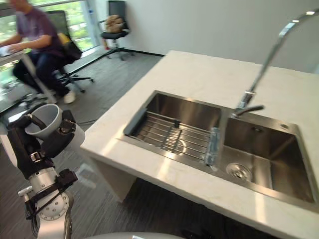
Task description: Walk over to the sink, pick up the cup, carry it to the dishwasher, place the cup inside the dishwasher, then close the dishwasher door
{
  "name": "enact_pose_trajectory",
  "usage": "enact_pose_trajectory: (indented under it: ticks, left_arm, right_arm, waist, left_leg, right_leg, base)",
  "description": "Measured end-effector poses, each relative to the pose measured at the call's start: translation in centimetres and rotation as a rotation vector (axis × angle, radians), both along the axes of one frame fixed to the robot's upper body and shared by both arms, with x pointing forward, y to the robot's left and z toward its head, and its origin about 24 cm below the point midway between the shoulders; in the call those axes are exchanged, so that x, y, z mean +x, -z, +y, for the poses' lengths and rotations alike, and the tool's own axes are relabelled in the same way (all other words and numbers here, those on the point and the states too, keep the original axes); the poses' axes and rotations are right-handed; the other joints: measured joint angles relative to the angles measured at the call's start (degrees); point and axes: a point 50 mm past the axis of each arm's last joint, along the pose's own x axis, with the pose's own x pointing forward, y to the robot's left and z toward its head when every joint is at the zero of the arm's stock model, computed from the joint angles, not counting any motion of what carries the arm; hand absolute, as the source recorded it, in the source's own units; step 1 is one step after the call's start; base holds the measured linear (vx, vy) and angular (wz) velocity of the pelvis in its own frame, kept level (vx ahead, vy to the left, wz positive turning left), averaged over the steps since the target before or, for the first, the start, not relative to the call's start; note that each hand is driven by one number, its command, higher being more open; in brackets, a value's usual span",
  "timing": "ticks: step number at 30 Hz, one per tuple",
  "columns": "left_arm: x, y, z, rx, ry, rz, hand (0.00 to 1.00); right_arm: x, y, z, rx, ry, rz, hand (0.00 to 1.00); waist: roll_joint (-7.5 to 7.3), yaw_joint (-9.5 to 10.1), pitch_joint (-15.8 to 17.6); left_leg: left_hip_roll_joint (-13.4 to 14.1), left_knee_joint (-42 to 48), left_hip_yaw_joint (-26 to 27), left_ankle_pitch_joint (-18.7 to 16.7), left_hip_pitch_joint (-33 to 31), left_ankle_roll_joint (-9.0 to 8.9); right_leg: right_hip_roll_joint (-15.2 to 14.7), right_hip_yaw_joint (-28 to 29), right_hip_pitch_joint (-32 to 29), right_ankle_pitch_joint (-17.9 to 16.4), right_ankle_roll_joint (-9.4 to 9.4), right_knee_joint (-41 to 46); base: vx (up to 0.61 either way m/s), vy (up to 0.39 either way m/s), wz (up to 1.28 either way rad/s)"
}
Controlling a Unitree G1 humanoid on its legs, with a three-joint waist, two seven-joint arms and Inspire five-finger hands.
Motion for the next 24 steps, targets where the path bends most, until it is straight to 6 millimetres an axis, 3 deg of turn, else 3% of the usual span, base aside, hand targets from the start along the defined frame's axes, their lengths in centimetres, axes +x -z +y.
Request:
enact_pose_trajectory:
  ticks: [1,2,3,4,5,6,7,8,9,10,11,12,13,14,15,16,17,18,19,20,22,24]
  left_arm:
    - [-0.2,0.1,0.2,0.000,-0.011,0.007,0.00]
    - [-0.1,-0.2,0.1,-0.004,-0.013,-0.020,0.00]
    - [-0.2,-0.4,0.1,-0.014,-0.014,-0.039,0.00]
    - [-0.4,-0.7,0.1,-0.020,-0.014,-0.072,0.00]
    - [-0.4,-1.1,-0.2,-0.027,0.005,-0.115,0.00]
    - [-0.1,-1.3,-0.6,-0.038,0.022,-0.142,0.00]
    - [0.3,-2.1,-1.1,-0.057,0.035,-0.215,0.00]
    - [0.4,-4.1,-0.3,-0.001,0.019,-0.320,0.00]
    - [0.9,-4.5,-0.5,0.003,0.034,-0.358,0.00]
    - [1.4,-4.9,-1.2,-0.009,0.075,-0.384,0.00]
    - [1.4,-4.8,-1.4,-0.011,0.089,-0.379,0.00]
    - [1.4,-4.6,-1.8,-0.006,0.116,-0.360,0.00]
    - [1.4,-4.5,-1.9,-0.001,0.130,-0.353,0.00]
    - [1.6,-4.8,-2.1,0.016,0.169,-0.350,0.00]
    - [1.9,-5.0,-2.5,0.019,0.196,-0.358,0.00]
    - [2.4,-5.2,-3.3,0.008,0.254,-0.377,0.00]
    - [3.6,-5.6,-4.5,-0.002,0.349,-0.399,0.00]
    - [4.2,-5.5,-5.1,0.001,0.395,-0.390,0.00]
    - [5.2,-4.7,-5.9,0.017,0.461,-0.342,0.00]
    - [5.7,-3.5,-6.2,0.028,0.487,-0.275,0.00]
    - [6.3,-1.6,-5.8,0.019,0.465,-0.163,0.00]
    - [6.4,-0.8,-5.4,0.013,0.435,-0.105,0.00]
  right_arm:
    - [0.1,0.1,0.1,-0.007,-0.005,0.008,1.00]
    - [0.1,0.4,0.4,-0.002,0.005,0.029,1.00]
    - [0.4,0.4,0.1,-0.007,0.011,0.040,1.00]
    - [0.6,0.4,-0.5,-0.025,0.024,0.059,1.00]
    - [0.5,0.1,-1.4,-0.053,0.026,0.061,1.00]
    - [0.4,-0.1,-2.2,-0.074,0.034,0.059,1.00]
    - [0.7,-0.3,-2.9,-0.117,0.127,-0.007,1.00]
    - [1.7,-0.1,-1.7,-0.082,0.158,-0.049,1.00]
    - [1.6,0.0,-1.4,-0.080,0.155,-0.044,1.00]
    - [1.2,0.0,-1.6,-0.082,0.162,-0.017,1.00]
    - [1.0,0.0,-1.8,-0.082,0.161,-0.001,1.00]
    - [0.7,0.0,-2.2,-0.094,0.167,0.018,1.00]
    - [0.5,-0.1,-2.3,-0.100,0.177,0.025,1.00]
    - [0.3,0.1,-1.9,-0.108,0.225,0.029,1.00]
    - [0.4,0.0,-1.9,-0.114,0.252,0.009,1.00]
    - [0.4,-0.2,-2.1,-0.118,0.311,-0.016,1.00]
    - [0.7,-0.1,-1.5,-0.100,0.365,-0.042,1.00]
    - [0.8,0.0,-1.2,-0.089,0.384,-0.047,1.00]
    - [1.1,0.2,-0.3,-0.064,0.408,-0.060,1.00]
    - [1.5,0.3,0.6,-0.038,0.414,-0.074,1.00]
    - [2.8,0.0,0.4,-0.039,0.365,-0.120,1.00]
    - [4.0,-0.2,0.4,-0.030,0.302,-0.160,1.00]
  waist:
    - [-1.20,1.05,0.77]
    - [-2.89,1.05,1.95]
    - [-2.36,1.28,2.37]
    - [-1.18,1.93,2.47]
    - [1.33,1.66,2.24]
    - [2.55,0.71,2.77]
    - [5.05,-2.05,3.66]
    - [3.74,-3.53,4.84]
    - [3.75,-4.04,5.03]
    - [3.13,-3.76,5.57]
    - [2.85,-3.34,5.82]
    - [2.71,-3.21,5.98]
    - [2.65,-3.08,6.17]
    - [2.71,-3.47,6.23]
    - [2.71,-3.95,6.30]
    - [2.78,-4.86,6.34]
    - [3.01,-5.50,6.82]
    - [2.56,-5.52,7.30]
    - [1.33,-5.60,7.77]
    - [0.67,-5.29,7.44]
    - [0.69,-5.21,7.36]
    - [0.47,-5.32,7.19]
  left_leg:
    - [-0.91,0.05,8.32,-5.19,-0.94,10.11]
    - [-0.75,3.84,16.90,-7.53,-2.76,11.20]
    - [0.36,8.67,20.46,-7.75,-4.52,10.87]
    - [2.23,16.57,26.37,-7.70,-5.81,11.13]
    - [3.32,19.86,31.47,-1.59,-4.23,15.01]
    - [2.06,17.81,31.56,-0.56,-3.95,14.53]
    - [0.48,10.37,30.66,2.72,-3.39,14.45]
    - [-0.35,9.66,31.99,-1.06,-3.42,12.12]
    - [0.55,11.22,33.26,-4.63,-3.44,9.86]
    - [0.30,9.81,33.97,-3.29,-1.58,5.06]
    - [-0.23,8.15,33.95,-2.91,0.16,3.61]
    - [-1.86,6.30,33.76,-2.41,2.34,0.96]
    - [-3.22,5.68,32.82,-2.32,2.95,1.47]
    - [-6.09,5.24,28.32,-3.18,2.59,2.95]
    - [-6.96,5.06,25.72,-3.24,2.30,4.13]
    - [-8.08,4.15,21.69,-3.12,1.45,5.00]
    - [-9.09,3.18,15.84,-2.44,0.52,5.42]
    - [-9.57,2.60,13.25,-2.19,0.49,5.41]
    - [-10.60,1.45,9.43,-1.44,1.08,5.04]
    - [-11.27,0.52,7.49,-1.04,1.68,5.38]
    - [-11.64,0.38,6.63,-1.05,2.85,5.59]
    - [-11.62,0.36,6.24,-1.40,3.41,5.13]
  right_leg:
    - [-1.50,-5.99,1.84,0.76,0.41,-1.36]
    - [-3.20,-12.72,3.47,1.29,0.66,-2.69]
    - [-3.80,-15.75,3.84,1.24,0.59,-1.73]
    - [-5.21,-20.00,4.86,0.71,-0.29,1.05]
    - [-6.41,-22.93,6.27,-0.48,-2.34,7.04]
    - [-9.30,-23.62,6.07,-1.90,-4.46,13.67]
    - [-8.29,-21.72,3.82,-6.33,-3.00,13.74]
    - [-4.98,-19.46,1.89,3.79,-1.16,0.63]
    - [-4.28,-22.59,3.85,3.66,1.77,0.21]
    - [-5.47,-25.30,5.63,3.70,1.71,1.51]
    - [-6.12,-25.95,6.71,3.91,2.14,1.57]
    - [-7.38,-27.72,9.16,4.72,3.40,2.01]
    - [-8.08,-28.29,10.21,5.14,3.35,2.30]
    - [-10.07,-25.26,11.11,6.44,0.50,5.09]
    - [-10.81,-22.53,10.82,6.56,-1.33,7.19]
    - [-11.13,-15.23,9.28,3.43,-4.28,10.94]
    - [-7.09,-2.02,6.64,-2.29,-3.46,11.37]
    - [-4.27,4.27,5.44,-4.24,-2.91,10.50]
    - [0.18,14.63,3.65,-6.85,-1.97,8.43]
    - [2.35,20.93,1.31,-7.56,-1.80,7.52]
    - [3.07,25.80,-2.47,-7.54,-1.82,7.02]
    - [2.86,26.87,-5.48,-6.86,-2.77,5.48]
  base:
    - [-0.02,0.065,2.50]
    - [0.00,0.094,2.64]
    - [0.00,0.119,2.56]
    - [0.06,0.146,2.39]
    - [0.07,0.171,2.52]
    - [0.04,0.182,2.85]
    - [-0.15,0.142,2.65]
    - [-0.18,0.104,2.56]
    - [-0.19,0.096,1.79]
    - [-0.04,0.079,1.12]
    - [0.02,0.130,0.93]
    - [0.07,0.179,0.65]
    - [0.10,0.255,1.25]
    - [0.09,0.243,1.32]
    - [0.12,0.235,1.86]
    - [0.10,0.147,2.26]
    - [0.07,0.078,2.32]
    - [0.04,-0.032,2.47]
    - [0.07,-0.071,1.88]
    - [0.10,-0.056,1.51]
    - [0.14,-0.005,0.52]
    - [0.14,-0.003,0.15]
